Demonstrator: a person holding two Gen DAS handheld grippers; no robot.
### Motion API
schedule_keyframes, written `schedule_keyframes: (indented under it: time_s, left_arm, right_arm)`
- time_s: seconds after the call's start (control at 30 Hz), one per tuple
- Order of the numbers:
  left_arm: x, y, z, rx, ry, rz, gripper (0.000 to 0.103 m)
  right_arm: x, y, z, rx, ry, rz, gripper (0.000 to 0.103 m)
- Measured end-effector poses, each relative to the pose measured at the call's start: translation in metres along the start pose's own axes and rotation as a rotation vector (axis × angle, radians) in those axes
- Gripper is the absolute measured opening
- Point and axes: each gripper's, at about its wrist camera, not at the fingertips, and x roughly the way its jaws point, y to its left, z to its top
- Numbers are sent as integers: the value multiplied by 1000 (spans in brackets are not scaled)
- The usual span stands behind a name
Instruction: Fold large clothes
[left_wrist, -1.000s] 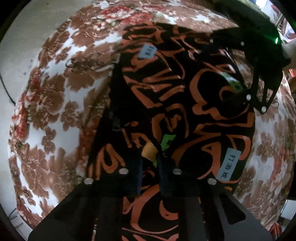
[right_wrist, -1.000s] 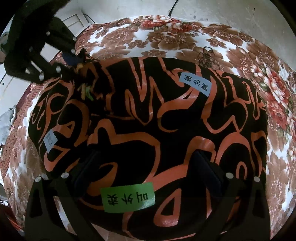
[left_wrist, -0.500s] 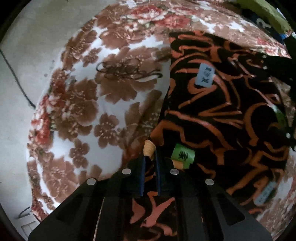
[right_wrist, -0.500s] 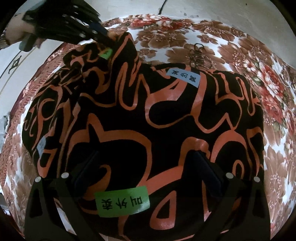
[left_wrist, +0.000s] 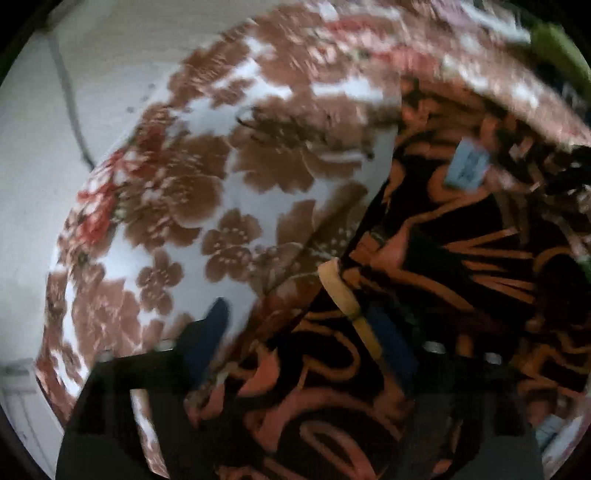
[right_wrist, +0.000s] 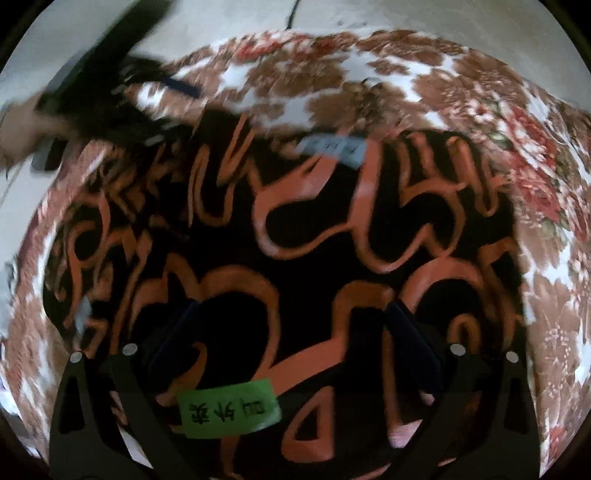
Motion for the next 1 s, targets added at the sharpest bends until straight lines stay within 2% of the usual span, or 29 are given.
schedule_keyframes:
  time_s: [0.07, 0.13, 0.23, 0.3, 0.37, 0.43, 0.5, 0.63, 0.77, 0.83, 0.9, 1.0]
  left_arm:
    - [-27, 11, -12, -62, -41, 49, 87]
    - [-48, 22, -28, -149, -62, 105, 88]
    - [-69, 31, -57, -289, -69, 216, 90]
    - [-71, 32, -78, -501, -82, 201, 93]
    - [-59, 22, -91, -652, -96, 153, 93]
    - [-41, 5, -93, -710, -87, 126, 93]
    - [-21, -14, -90, -715, -70, 94, 93]
    - [7, -28, -89, -672, 11, 133, 93]
    - [10, -16, -111, -669, 45, 157, 94]
    - [10, -9, -123, -656, 59, 169, 95]
    - [7, -3, -136, -648, 65, 170, 97]
    - [-3, 4, -150, -649, 64, 214, 99]
  right_arm:
    - [-13, -12, 11, 31, -39, -18, 98]
    - [-22, -26, 27, 44, -82, -68, 98]
    - [-18, -46, 49, 32, -99, -163, 98]
    - [-8, -55, 62, 27, -101, -197, 98]
    - [-1, -57, 69, 12, -127, -227, 98]
    - [15, -57, 77, -2, -127, -245, 98]
    - [30, -59, 78, -1, -106, -253, 98]
    - [56, -76, 75, 8, -60, -300, 98]
    - [65, -101, 71, 1, -47, -314, 98]
    - [68, -112, 69, -29, -49, -353, 98]
    - [70, -127, 67, -24, -36, -332, 98]
    - [67, -131, 64, -63, -46, -336, 98]
